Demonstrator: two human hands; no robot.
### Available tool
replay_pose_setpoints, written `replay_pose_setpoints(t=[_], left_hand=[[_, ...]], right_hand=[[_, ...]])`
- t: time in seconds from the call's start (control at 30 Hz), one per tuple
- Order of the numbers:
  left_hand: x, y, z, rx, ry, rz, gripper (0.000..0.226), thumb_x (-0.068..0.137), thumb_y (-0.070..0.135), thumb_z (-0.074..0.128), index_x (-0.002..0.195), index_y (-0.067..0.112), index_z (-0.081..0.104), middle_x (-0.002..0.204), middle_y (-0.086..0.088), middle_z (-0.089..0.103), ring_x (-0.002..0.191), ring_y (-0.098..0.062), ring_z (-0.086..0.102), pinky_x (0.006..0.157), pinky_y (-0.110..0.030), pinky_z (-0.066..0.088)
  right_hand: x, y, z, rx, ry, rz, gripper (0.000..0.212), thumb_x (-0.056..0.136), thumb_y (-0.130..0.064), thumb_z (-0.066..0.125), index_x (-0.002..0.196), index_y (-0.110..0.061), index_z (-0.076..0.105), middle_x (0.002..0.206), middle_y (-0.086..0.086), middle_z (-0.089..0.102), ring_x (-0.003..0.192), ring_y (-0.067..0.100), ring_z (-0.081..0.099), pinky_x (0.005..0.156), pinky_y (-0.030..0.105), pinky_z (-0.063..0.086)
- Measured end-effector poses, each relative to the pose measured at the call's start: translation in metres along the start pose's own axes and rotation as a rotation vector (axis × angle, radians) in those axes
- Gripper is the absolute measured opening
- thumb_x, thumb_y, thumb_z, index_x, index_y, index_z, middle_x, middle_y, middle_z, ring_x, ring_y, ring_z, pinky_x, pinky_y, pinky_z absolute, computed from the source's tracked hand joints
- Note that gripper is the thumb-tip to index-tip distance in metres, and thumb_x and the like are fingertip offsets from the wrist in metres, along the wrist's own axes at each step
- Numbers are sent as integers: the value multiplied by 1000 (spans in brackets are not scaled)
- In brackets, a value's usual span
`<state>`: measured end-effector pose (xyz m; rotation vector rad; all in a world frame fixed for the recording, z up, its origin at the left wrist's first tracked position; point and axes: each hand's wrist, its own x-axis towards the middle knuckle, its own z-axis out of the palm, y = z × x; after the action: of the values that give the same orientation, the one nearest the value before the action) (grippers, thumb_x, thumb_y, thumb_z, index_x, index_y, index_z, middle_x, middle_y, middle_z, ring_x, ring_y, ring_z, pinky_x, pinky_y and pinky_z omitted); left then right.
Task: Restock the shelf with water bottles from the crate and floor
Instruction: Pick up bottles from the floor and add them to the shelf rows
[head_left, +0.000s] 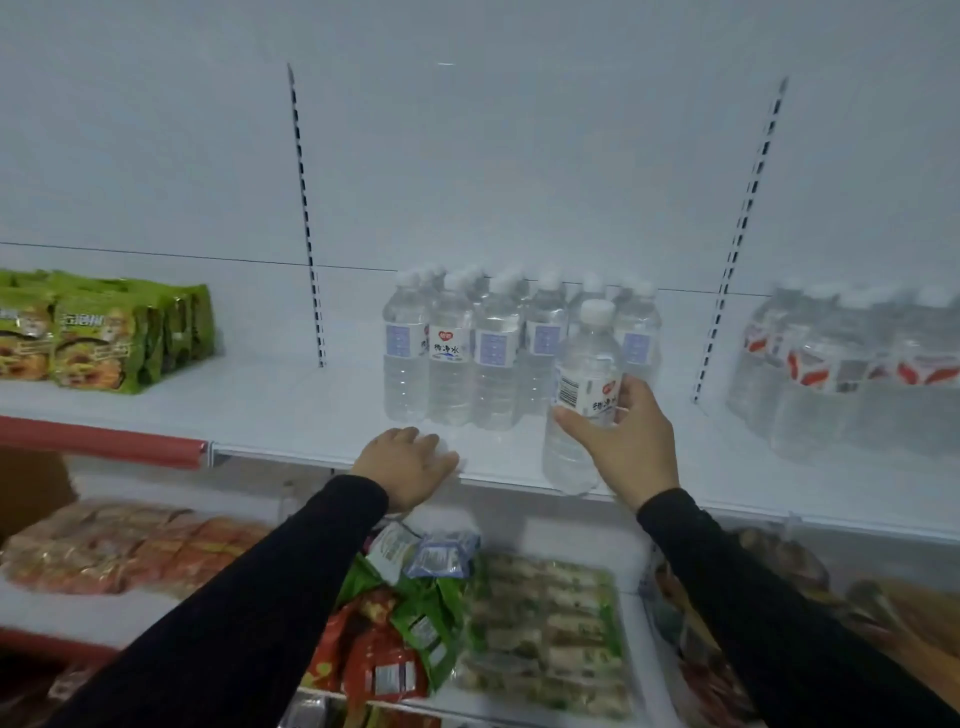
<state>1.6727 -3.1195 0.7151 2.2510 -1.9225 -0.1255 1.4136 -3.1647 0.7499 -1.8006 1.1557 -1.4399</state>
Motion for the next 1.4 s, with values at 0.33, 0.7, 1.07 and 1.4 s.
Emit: replay_pose_setpoints(t=[0.33, 0.7, 1.07, 1.4], left_hand=[[41, -10, 30, 59, 127, 20, 93, 77, 76, 5, 149, 25, 34, 155, -5, 32, 143, -25, 26, 117, -39, 17], [40, -11, 30, 83, 142, 38, 100, 72, 77, -1, 149, 24, 34, 155, -6, 32, 143, -25, 26, 117, -40, 17], [47, -15, 38, 136, 171, 80, 90, 73, 70, -7, 138, 27, 40, 146, -4, 41, 136, -24, 32, 110, -37, 28], [40, -8, 32, 73, 217, 47, 89, 73, 72, 0, 138, 28, 42, 145, -4, 43, 135, -20, 34, 109, -33, 27]], right_hand=[[51, 26, 45, -51, 112, -10, 57, 73, -50, 82, 112, -35, 44, 111, -11, 62, 102, 11, 61, 89, 36, 53], [38, 39, 27, -73, -158, 26, 70, 83, -38, 76, 140, -24, 40, 129, -11, 57, 117, 11, 55, 98, 30, 45], [46, 56, 47, -181, -124, -11, 75, 83, -35, 76, 144, -19, 36, 136, 0, 57, 120, 19, 56, 100, 35, 47], [67, 57, 89, -279, -4, 5, 79, 89, -36, 70, 150, -12, 25, 137, 15, 47, 119, 31, 54, 93, 35, 45]])
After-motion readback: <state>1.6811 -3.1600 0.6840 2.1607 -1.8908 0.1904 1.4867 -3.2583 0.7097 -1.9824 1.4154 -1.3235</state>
